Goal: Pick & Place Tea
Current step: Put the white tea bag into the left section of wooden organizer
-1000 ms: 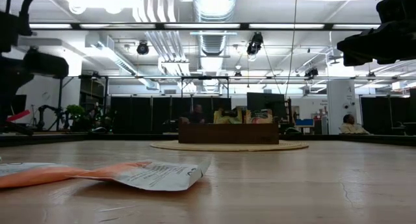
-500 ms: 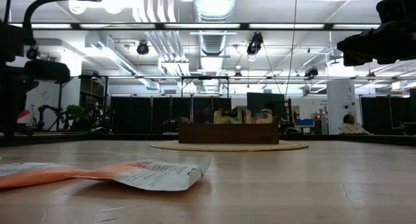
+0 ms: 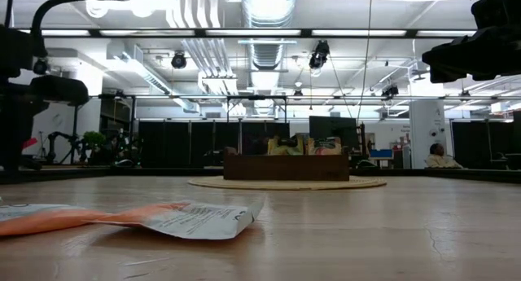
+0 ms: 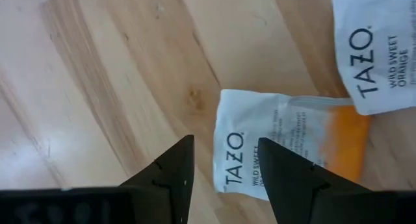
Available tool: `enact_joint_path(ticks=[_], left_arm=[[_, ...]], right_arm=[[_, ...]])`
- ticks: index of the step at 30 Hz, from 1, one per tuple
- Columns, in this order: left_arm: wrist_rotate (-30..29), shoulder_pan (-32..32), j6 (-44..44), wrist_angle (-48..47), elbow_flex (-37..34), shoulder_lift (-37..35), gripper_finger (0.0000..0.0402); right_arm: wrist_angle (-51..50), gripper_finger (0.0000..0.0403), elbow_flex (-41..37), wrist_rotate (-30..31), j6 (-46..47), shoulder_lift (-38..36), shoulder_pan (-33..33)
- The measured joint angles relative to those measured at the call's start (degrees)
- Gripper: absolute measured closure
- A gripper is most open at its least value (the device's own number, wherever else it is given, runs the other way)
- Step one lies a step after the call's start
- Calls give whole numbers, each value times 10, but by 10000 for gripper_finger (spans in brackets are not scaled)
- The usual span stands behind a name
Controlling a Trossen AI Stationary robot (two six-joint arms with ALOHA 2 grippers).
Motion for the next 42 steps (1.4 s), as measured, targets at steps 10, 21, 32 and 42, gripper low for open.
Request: enact_joint_path(ticks=[10,21,32,42], left_arm=[[10,0,1,47,-23,8,239],[-1,0,-12,69,-39,15,239],[17,0,-19,81,-49,16,267],[24,0,-20,85,-49,16,395]], right_arm=[[0,394,0,0,0,0,0],[0,394,0,0,0,0,0],[0,394,0,0,0,0,0],[0,394,0,0,0,0,0]])
